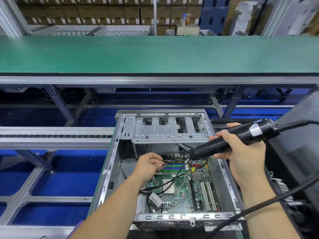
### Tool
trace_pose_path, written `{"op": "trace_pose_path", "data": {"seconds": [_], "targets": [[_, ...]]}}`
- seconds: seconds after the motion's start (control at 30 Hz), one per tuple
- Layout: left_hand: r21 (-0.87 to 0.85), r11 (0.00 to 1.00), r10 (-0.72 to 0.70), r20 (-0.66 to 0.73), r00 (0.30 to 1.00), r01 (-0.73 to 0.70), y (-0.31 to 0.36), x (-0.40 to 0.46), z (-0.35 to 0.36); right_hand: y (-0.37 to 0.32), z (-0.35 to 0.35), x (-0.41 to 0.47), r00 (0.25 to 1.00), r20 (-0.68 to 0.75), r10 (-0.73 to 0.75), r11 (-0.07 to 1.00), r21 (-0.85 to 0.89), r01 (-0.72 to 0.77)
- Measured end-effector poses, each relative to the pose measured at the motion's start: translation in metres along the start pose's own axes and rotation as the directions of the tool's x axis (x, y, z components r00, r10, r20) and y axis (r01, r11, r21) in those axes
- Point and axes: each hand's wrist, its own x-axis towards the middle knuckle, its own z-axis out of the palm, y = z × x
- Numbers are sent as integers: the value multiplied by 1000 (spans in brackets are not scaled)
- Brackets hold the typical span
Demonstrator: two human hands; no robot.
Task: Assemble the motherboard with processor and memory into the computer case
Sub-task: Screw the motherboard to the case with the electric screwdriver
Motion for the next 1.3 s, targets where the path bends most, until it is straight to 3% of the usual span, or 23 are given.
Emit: {"op": "trace_pose_path", "data": {"seconds": [0.23, 0.7, 0.83, 0.9, 1.0, 1.07, 1.17, 1.23, 1.3], "targets": [[69, 997, 34, 73, 997, -39, 4, -3, 4, -7, 0, -1, 1000, 26, -13, 1000, 13, 12], [124, 992, 25, 84, 996, -35, 10, -10, 7, -13, 5, -8, 998, 36, -52, 998, -34, 53], [210, 973, 99, -26, 995, -91, 15, -10, 8, -18, 4, -7, 997, 28, -78, 996, -34, 79], [343, 928, 176, -64, 982, -144, 17, -13, 10, -26, 4, -6, 993, 13, -116, 993, -27, 117], [564, 787, 198, 156, 968, -252, 17, -20, 21, -43, 1, -2, 988, 24, -151, 988, -33, 151], [714, 607, 174, 309, 935, -349, 16, -20, 33, -51, -1, 1, 986, 30, -166, 984, -61, 167], [854, 380, 123, 333, 935, -355, 17, -13, 46, -62, 0, 1, 983, 40, -182, 978, -100, 185], [878, 356, 86, 310, 947, -320, 18, -11, 53, -65, -1, 0, 982, 45, -186, 975, -113, 190], [869, 398, 62, 295, 954, -294, 19, -9, 59, -66, -4, 1, 983, 46, -180, 974, -129, 185]]}}
